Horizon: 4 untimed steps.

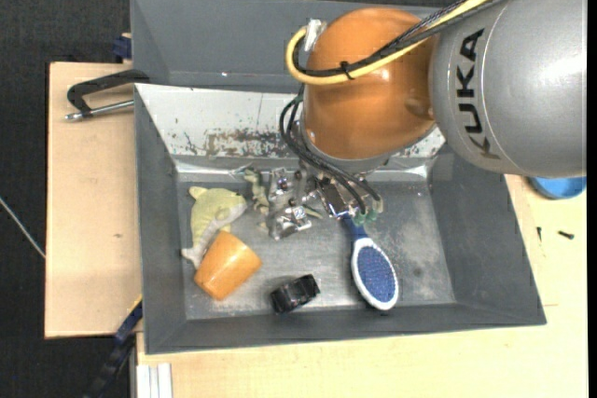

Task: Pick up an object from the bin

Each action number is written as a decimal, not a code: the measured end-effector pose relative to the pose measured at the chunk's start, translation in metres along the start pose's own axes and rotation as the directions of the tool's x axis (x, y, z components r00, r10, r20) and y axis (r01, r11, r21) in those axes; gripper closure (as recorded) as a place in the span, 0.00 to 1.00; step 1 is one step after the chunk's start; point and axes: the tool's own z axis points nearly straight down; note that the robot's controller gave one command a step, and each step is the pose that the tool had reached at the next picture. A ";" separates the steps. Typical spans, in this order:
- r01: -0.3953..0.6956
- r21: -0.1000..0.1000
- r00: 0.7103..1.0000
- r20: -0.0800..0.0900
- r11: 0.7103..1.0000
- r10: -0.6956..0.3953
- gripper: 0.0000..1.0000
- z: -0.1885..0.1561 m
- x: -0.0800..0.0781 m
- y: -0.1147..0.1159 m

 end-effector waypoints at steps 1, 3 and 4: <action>-0.002 0.000 1.000 -0.009 1.000 0.002 0.00 0.004 0.002 -0.001; 0.324 -0.006 0.946 -0.017 0.946 -0.324 0.00 0.167 -0.019 0.011; 0.530 -0.006 0.848 -0.009 0.848 -0.530 0.00 0.172 -0.018 0.057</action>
Offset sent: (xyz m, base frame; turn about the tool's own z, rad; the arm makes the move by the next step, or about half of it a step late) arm 0.0000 0.0000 0.0000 0.0000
